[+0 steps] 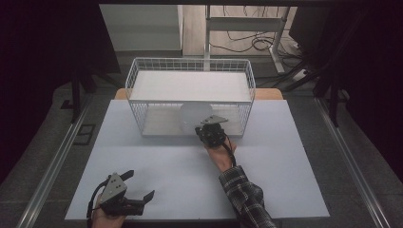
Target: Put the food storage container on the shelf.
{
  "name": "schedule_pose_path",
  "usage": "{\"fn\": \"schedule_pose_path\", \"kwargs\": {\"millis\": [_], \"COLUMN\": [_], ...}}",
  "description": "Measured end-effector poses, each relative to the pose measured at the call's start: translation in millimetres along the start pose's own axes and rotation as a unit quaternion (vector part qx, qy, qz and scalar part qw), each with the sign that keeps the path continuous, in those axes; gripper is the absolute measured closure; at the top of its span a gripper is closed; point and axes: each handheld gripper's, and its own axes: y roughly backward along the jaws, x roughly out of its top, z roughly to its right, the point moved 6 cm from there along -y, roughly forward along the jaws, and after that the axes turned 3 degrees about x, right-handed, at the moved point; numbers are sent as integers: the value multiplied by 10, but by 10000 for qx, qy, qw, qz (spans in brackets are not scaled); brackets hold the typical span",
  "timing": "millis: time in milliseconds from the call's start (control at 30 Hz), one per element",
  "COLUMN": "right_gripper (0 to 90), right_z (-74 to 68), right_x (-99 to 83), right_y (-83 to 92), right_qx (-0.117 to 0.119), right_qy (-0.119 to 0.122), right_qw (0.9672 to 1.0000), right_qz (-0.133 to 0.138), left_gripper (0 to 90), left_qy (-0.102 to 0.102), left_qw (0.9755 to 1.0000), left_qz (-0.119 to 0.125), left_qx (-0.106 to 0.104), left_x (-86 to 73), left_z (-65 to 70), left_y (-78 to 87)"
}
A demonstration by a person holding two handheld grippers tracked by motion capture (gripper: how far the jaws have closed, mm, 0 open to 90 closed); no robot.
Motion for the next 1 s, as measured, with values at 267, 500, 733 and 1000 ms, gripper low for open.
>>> {"fn": "schedule_pose_path", "kwargs": {"millis": [267,500,733,1000], "right_gripper": [887,885,641,445], "right_z": [65,99,42,14], "right_x": [33,40,53,37], "right_y": [-89,-137,-45,52], "right_qx": [-65,-30,186,336], "right_qy": [-23,-174,-280,-335], "right_qw": [10000,9998,9994,9989], "right_qz": [-22,-25,-8,-10], "left_gripper": [12,13,12,12], "left_qy": [11,15,21,21], "left_qw": [10000,10000,10000,9999], "left_qz": [-20,-11,-59,-110], "left_qx": [-4,-3,-6,-33], "left_x": [-5,-3,-12,-24], "left_z": [1,-6,-5,-1], "left_y": [-7,-2,-9,-25]}}
